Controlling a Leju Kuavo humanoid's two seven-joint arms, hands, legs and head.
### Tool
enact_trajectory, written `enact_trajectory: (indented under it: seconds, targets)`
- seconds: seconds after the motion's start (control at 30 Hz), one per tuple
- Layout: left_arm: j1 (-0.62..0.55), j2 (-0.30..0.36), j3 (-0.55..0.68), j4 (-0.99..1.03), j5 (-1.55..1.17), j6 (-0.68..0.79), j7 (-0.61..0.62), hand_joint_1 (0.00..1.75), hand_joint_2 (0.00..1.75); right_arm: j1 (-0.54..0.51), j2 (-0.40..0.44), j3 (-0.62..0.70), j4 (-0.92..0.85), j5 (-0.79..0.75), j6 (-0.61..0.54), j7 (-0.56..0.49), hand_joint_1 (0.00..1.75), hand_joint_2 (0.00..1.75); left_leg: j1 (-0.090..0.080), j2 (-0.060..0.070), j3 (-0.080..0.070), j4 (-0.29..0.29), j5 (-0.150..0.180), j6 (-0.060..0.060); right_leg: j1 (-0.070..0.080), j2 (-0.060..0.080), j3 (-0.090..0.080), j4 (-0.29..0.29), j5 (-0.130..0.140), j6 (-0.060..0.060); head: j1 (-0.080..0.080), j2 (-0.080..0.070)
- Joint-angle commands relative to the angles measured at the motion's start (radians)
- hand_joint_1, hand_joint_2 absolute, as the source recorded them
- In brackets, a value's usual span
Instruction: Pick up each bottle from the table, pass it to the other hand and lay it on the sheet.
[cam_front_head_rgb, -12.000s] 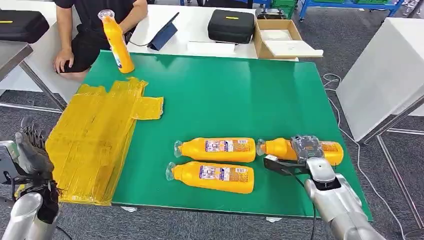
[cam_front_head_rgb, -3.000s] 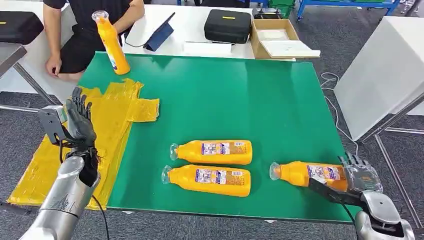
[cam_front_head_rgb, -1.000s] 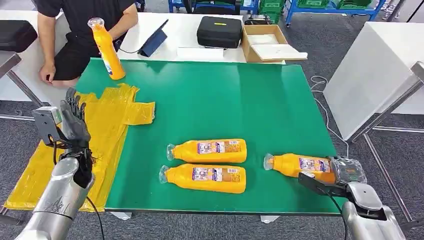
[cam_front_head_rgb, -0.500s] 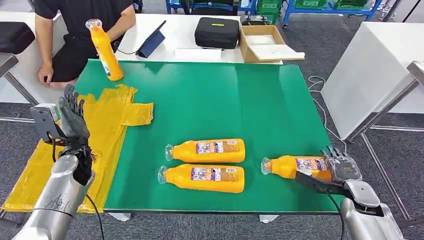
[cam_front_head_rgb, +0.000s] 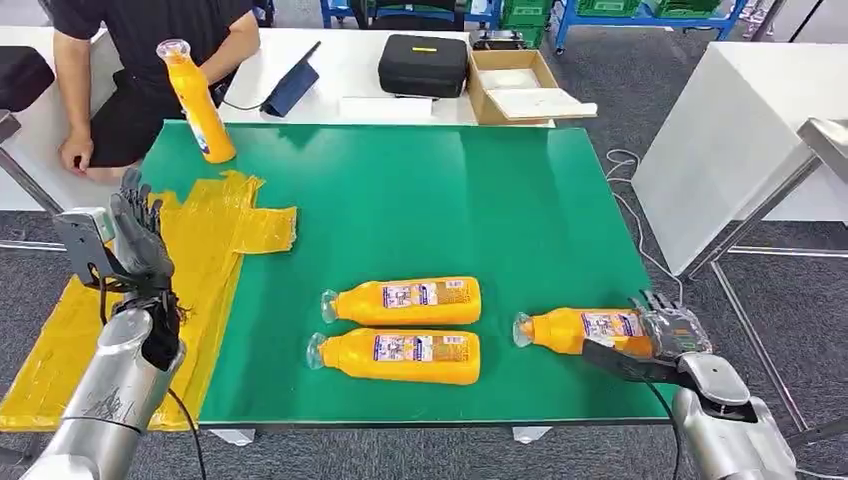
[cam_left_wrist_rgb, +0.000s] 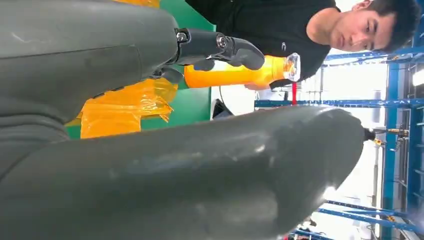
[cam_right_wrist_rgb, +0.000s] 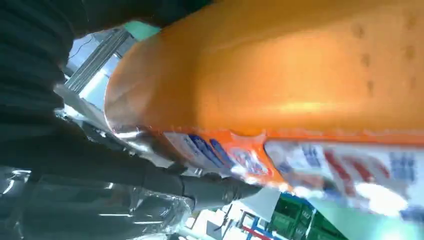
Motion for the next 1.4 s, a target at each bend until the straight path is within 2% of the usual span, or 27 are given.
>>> enact_trajectory:
  seconds: [0.03,0.07,0.1,0.13,0.17,0.2,0.23,0.27,0.33,0.37,0.43,0.47,0.5,0.53,0.6,0.67,0.7,0.73,0.77,0.83,0.9,1.1,1.2,1.4]
  targets:
    - [0.007,0.003,0.023,0.054,-0.008,0.005,0.002,0.0,0.0,0.021,0.065,0.115,0.15,-0.04,0.016,-0.038,1.75,1.75,-0.001,-0.009,-0.023,0.001,0.009,-0.003,-0.001,-0.005,-0.022,0.002,0.007,-0.002,0.002,0.0]
    - [0.007,0.003,0.023,0.054,-0.008,0.005,0.002,0.0,0.0,0.021,0.065,0.115,0.15,-0.04,0.016,-0.038,1.75,1.75,0.002,0.004,-0.017,0.002,0.007,-0.005,0.002,-0.008,-0.009,0.002,0.003,-0.003,-0.001,0.0]
    - [0.008,0.007,0.029,0.057,-0.005,0.003,-0.001,0.0,0.0,0.012,0.063,0.131,0.16,-0.047,0.022,-0.048,1.75,1.75,0.004,0.008,-0.011,0.005,0.004,-0.005,0.002,-0.006,-0.007,0.004,0.008,-0.01,0.0,0.0]
    - [0.011,0.009,0.031,0.056,-0.003,0.002,-0.004,0.0,0.0,0.006,0.063,0.142,0.168,-0.056,0.021,-0.055,1.75,1.75,0.001,0.0,-0.023,0.002,0.009,-0.006,-0.001,-0.012,-0.019,0.004,0.011,-0.01,0.0,0.0]
    - [0.013,0.013,0.035,0.055,-0.002,0.001,-0.006,0.0,0.0,0.001,0.065,0.149,0.172,-0.065,0.021,-0.058,1.75,1.75,0.004,0.01,-0.013,0.0,0.007,-0.006,0.002,-0.006,-0.009,-0.001,0.016,-0.01,-0.001,0.0]
    - [0.013,0.013,0.035,0.055,-0.002,0.001,-0.006,0.0,0.0,0.001,0.065,0.149,0.172,-0.065,0.021,-0.058,1.75,1.75,0.003,0.006,-0.019,0.001,0.008,-0.008,0.001,-0.008,-0.012,0.002,0.016,-0.011,0.0,0.0]
    - [0.015,0.015,0.036,0.056,-0.002,0.001,-0.006,0.0,0.0,0.001,0.068,0.15,0.172,-0.065,0.021,-0.058,1.75,1.75,0.006,0.01,-0.014,0.001,0.008,-0.008,0.003,-0.006,-0.006,0.0,0.018,-0.012,-0.001,0.0]
    - [0.015,0.015,0.036,0.056,-0.002,0.001,-0.006,0.0,0.0,0.001,0.068,0.15,0.172,-0.065,0.021,-0.058,1.75,1.75,0.005,0.007,-0.019,0.001,0.009,-0.01,0.002,-0.007,-0.01,0.001,0.019,-0.012,0.0,0.0]
    - [0.015,0.015,0.036,0.056,-0.002,0.001,-0.006,0.0,0.0,0.001,0.068,0.15,0.172,-0.065,0.021,-0.058,1.75,1.75,0.008,0.01,-0.016,0.001,0.009,-0.011,0.003,-0.006,-0.008,0.001,0.02,-0.015,-0.001,0.0]
    - [0.015,0.015,0.036,0.056,-0.002,0.001,-0.006,0.0,0.0,0.001,0.068,0.15,0.172,-0.065,0.021,-0.058,1.75,1.75,0.007,0.006,-0.02,0.0,0.011,-0.012,0.002,-0.009,-0.012,0.0,0.02,-0.015,0.0,0.0]
    - [0.024,0.012,0.041,0.042,0.0,0.002,-0.008,0.0,0.0,-0.005,0.066,0.168,0.179,-0.085,0.013,-0.057,1.75,1.75,0.01,0.01,-0.018,0.002,0.008,-0.012,0.005,-0.007,-0.01,0.001,0.019,-0.015,0.0,0.0]
    - [0.031,0.013,0.044,0.035,-0.001,0.004,-0.008,0.0,0.0,-0.007,0.067,0.168,0.176,-0.092,0.007,-0.055,1.75,1.75,0.009,0.008,-0.021,0.0,0.011,-0.012,0.005,-0.008,-0.013,-0.001,0.021,-0.015,0.0,0.0]
    - [0.041,0.015,0.05,0.023,-0.001,0.006,-0.007,0.0,0.0,-0.009,0.067,0.166,0.164,-0.105,-0.014,-0.046,1.75,1.75,0.011,0.011,-0.017,0.001,0.008,-0.013,0.007,-0.006,-0.009,0.0,0.019,-0.015,0.0,0.0]
    - [0.049,0.017,0.054,0.016,0.0,0.005,-0.007,0.0,0.0,-0.013,0.065,0.166,0.152,-0.112,-0.019,-0.046,1.75,1.75,0.01,0.008,-0.021,0.0,0.01,-0.013,0.005,-0.007,-0.013,0.0,0.021,-0.015,0.0,0.0]
    - [0.071,0.011,0.075,-0.01,-0.002,0.001,-0.003,0.0,0.0,-0.009,0.042,0.17,0.042,-0.145,-0.04,-0.035,1.75,1.75,0.011,0.012,-0.018,0.001,0.009,-0.014,0.007,-0.005,-0.011,0.001,0.02,-0.015,-0.001,0.0]
    - [0.08,0.006,0.085,-0.019,-0.007,-0.002,-0.001,0.0,0.0,0.004,0.022,0.175,-0.049,-0.168,0.008,-0.019,1.75,1.75,0.012,0.014,-0.015,0.002,0.007,-0.015,0.008,-0.003,-0.007,0.002,0.019,-0.015,0.0,0.0]
    - [0.083,0.003,0.09,-0.022,-0.009,-0.004,-0.001,0.0,0.0,0.015,0.013,0.17,-0.102,-0.181,0.006,-0.012,1.75,1.75,0.007,0.006,-0.025,-0.003,0.013,-0.015,0.003,-0.008,-0.018,0.001,0.022,-0.015,-0.001,0.0]
    - [0.089,0.0,0.096,-0.029,-0.01,-0.006,-0.001,0.0,0.0,0.026,-0.001,0.166,-0.164,-0.192,-0.004,-0.009,1.75,1.75,0.011,0.013,-0.017,0.001,0.008,-0.016,0.007,-0.004,-0.01,0.001,0.02,-0.016,0.0,0.0]
    - [0.097,-0.004,0.104,-0.036,-0.013,-0.008,-0.001,0.0,0.0,0.044,-0.022,0.154,-0.268,-0.215,0.021,0.002,1.75,1.75,0.009,0.008,-0.022,-0.001,0.011,-0.016,0.005,-0.007,-0.015,0.001,0.021,-0.016,-0.001,0.0]
    - [0.112,-0.011,0.116,-0.051,-0.017,-0.012,-0.001,0.0,0.0,0.083,-0.052,0.113,-0.456,-0.235,0.069,0.029,1.75,1.75,0.011,0.009,-0.014,0.001,0.007,-0.016,0.007,-0.007,-0.008,0.001,0.018,-0.016,-0.001,0.0]
    - [0.126,-0.018,0.124,-0.061,-0.021,-0.018,0.0,0.0,0.0,0.119,-0.062,0.067,-0.584,-0.239,0.115,0.041,1.75,1.75,0.009,0.001,-0.017,0.0,0.013,-0.018,0.005,-0.012,-0.009,0.002,0.019,-0.017,-0.001,0.0]
    - [0.127,-0.023,0.128,-0.061,-0.022,-0.022,0.0,0.0,0.0,0.141,-0.056,0.043,-0.612,-0.23,0.125,0.042,1.75,1.75,0.003,-0.02,-0.031,-0.001,0.016,-0.017,0.001,-0.03,-0.021,0.007,0.013,-0.016,-0.002,0.0]
    - [0.129,-0.041,0.126,-0.064,-0.031,-0.034,0.002,0.0,0.0,0.2,-0.069,-0.012,-0.753,-0.22,0.12,0.039,1.75,1.75,0.006,-0.019,-0.039,0.0,0.019,-0.016,0.004,-0.031,-0.029,0.005,0.017,-0.016,-0.001,0.0]
    - [0.131,-0.075,0.118,-0.074,-0.048,-0.036,0.008,0.0,0.0,0.272,-0.056,-0.078,-0.918,-0.191,0.163,0.045,1.75,1.75,0.005,-0.024,-0.043,-0.001,0.019,-0.016,0.002,-0.035,-0.031,0.006,0.015,-0.015,-0.001,0.0]
